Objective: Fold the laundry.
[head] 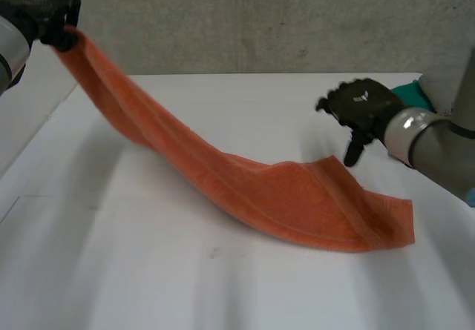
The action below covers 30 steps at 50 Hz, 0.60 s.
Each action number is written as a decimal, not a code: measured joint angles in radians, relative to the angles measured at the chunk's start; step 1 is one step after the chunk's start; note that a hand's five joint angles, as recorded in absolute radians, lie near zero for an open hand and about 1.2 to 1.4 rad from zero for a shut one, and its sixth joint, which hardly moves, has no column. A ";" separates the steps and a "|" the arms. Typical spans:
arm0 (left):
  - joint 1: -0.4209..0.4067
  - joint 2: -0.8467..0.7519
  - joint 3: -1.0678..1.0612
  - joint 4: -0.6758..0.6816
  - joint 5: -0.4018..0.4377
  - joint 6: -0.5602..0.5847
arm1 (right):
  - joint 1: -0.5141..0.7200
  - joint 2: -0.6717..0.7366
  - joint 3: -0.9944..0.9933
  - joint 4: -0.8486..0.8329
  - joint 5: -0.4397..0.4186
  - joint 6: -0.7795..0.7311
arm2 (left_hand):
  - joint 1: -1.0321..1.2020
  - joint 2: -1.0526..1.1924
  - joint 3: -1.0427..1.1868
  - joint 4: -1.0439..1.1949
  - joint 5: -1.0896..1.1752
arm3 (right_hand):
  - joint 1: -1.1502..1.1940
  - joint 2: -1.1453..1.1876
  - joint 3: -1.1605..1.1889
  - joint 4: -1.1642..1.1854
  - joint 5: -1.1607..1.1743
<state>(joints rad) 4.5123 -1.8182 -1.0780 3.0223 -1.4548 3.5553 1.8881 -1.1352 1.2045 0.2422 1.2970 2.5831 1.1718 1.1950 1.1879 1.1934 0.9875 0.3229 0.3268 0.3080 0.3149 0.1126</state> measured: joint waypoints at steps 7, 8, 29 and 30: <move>-0.052 0.169 -0.116 0.083 0.039 -0.012 | 0.087 0.194 -0.189 -0.022 -0.040 0.107 | 0.000 0.001 0.000 0.000 0.000 | -0.010 -0.023 -0.016 -0.011 -0.023; -0.057 0.190 -0.132 0.099 0.043 -0.013 | 0.097 0.223 -0.212 -0.022 -0.044 0.116 | 0.000 0.001 0.000 0.000 0.000 | -0.020 -0.033 -0.027 -0.021 -0.033; -0.007 0.303 -0.246 0.290 0.093 -0.039 | 0.170 0.491 -0.617 -0.166 0.107 0.255 | 0.000 0.001 0.000 0.000 0.000 | 0.822 0.856 0.877 0.880 0.868; 0.006 0.284 -0.236 0.292 0.087 -0.038 | 0.164 0.473 -0.637 -0.202 0.143 0.256 | 0.000 0.001 0.000 0.000 0.000 | 0.822 0.856 0.878 0.880 0.868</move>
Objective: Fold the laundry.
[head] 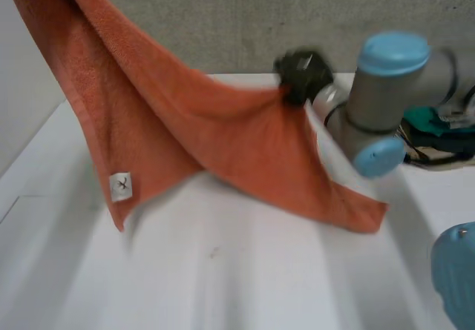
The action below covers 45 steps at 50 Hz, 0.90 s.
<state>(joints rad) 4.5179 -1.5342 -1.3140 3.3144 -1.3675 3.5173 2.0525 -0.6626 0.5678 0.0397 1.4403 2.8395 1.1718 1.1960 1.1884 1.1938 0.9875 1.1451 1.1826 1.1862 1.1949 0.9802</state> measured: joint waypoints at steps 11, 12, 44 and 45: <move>0.074 -0.248 0.214 0.020 -0.148 -0.004 | -0.024 -0.284 0.087 -0.406 0.097 0.000 | 0.000 0.002 0.001 0.000 0.000 | 0.000 0.000 0.001 0.000 0.000; 0.071 -0.269 0.229 0.018 -0.160 -0.007 | -0.025 -0.303 0.124 -0.419 0.081 -0.001 | 0.000 0.002 0.001 0.000 0.000 | 0.000 0.000 0.001 0.000 0.000; 0.075 -0.415 -0.189 0.062 -0.100 0.037 | -0.105 -0.330 0.897 -0.337 -0.010 0.004 | 0.000 0.002 0.001 0.000 0.000 | -0.281 -0.324 -0.317 -0.324 -0.291; 0.078 -0.411 -0.189 0.062 -0.101 0.037 | -0.114 -0.331 0.892 -0.336 -0.012 0.029 | 0.000 0.002 0.001 0.000 0.000 | -0.335 -0.377 -0.376 -0.383 -0.353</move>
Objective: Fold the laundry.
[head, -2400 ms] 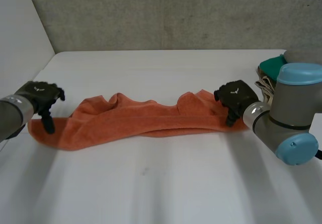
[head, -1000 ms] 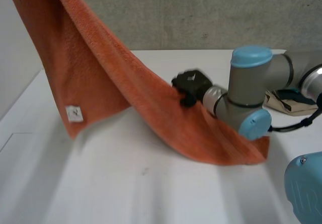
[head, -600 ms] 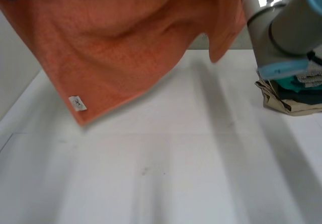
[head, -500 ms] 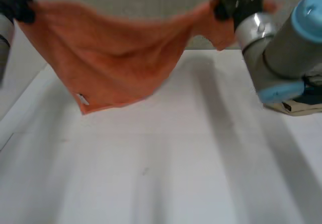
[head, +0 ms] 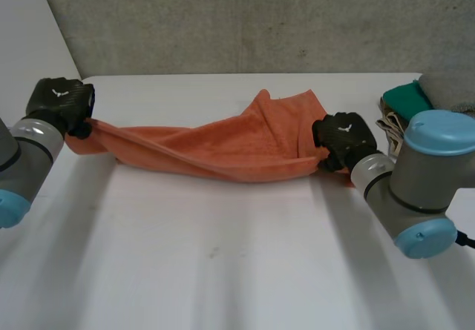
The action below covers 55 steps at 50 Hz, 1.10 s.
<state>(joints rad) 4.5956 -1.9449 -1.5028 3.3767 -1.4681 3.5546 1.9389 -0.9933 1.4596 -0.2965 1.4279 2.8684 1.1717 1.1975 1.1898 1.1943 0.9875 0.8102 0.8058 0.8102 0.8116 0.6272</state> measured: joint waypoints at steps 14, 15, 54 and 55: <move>0.014 0.023 0.010 0.000 -0.008 -0.002 | -0.096 0.086 -0.112 0.077 0.022 0.185 | 0.000 0.000 0.000 0.000 0.000 | -0.192 -0.194 -0.205 -0.203 -0.222; 0.014 0.023 0.010 0.000 -0.008 -0.002 | -0.101 0.096 -0.123 0.095 0.022 0.184 | 0.000 0.000 0.000 0.000 0.000 | -0.200 -0.204 -0.213 -0.211 -0.230; 0.023 0.014 0.040 -0.027 -0.010 0.002 | -0.158 0.091 -0.092 0.248 -0.087 -0.130 | 0.000 0.000 0.000 0.000 0.000 | -0.268 -0.274 -0.283 -0.288 -0.304; 0.024 0.014 0.042 -0.027 -0.011 0.002 | -0.158 0.090 -0.090 0.248 -0.089 -0.137 | 0.000 0.000 0.000 0.000 0.000 | -0.268 -0.274 -0.283 -0.288 -0.304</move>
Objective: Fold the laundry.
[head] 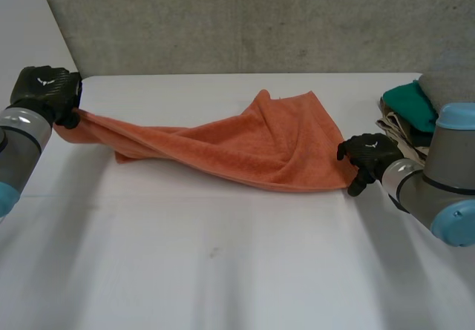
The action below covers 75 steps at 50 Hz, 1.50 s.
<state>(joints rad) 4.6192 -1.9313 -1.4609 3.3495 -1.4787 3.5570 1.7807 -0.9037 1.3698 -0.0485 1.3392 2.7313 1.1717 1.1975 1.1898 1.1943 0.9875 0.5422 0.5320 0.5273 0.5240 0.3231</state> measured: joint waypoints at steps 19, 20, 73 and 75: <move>0.010 -0.005 0.022 -0.027 -0.009 -0.004 | 0.013 0.099 -0.090 -0.114 0.004 -0.040 | 0.000 0.000 0.000 0.000 0.000 | 0.583 0.606 0.603 0.602 0.626; 0.010 -0.004 0.021 -0.030 -0.009 -0.004 | 0.014 0.100 -0.098 -0.123 0.009 -0.031 | 0.000 0.000 0.000 0.000 0.000 | 0.597 0.640 0.636 0.643 0.662; -0.023 -0.190 0.854 -0.032 -0.106 0.128 | -0.012 -0.100 -0.665 -0.237 0.194 -0.100 | 0.000 0.001 0.002 0.004 0.000 | 0.597 0.646 0.661 0.674 0.678; -0.017 -0.183 0.867 0.057 -0.120 0.087 | -0.011 -0.117 -0.635 -0.356 0.200 -0.049 | 0.000 0.001 0.002 0.004 0.000 | 0.597 0.646 0.661 0.674 0.678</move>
<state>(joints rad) 4.6024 -2.1142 -0.5938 3.4070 -1.5987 3.6444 1.7693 -1.0204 0.7345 -0.4044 1.5390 2.6818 1.1717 1.1985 1.1913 1.1981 0.9875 1.1393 1.1785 1.1884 1.1983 1.0009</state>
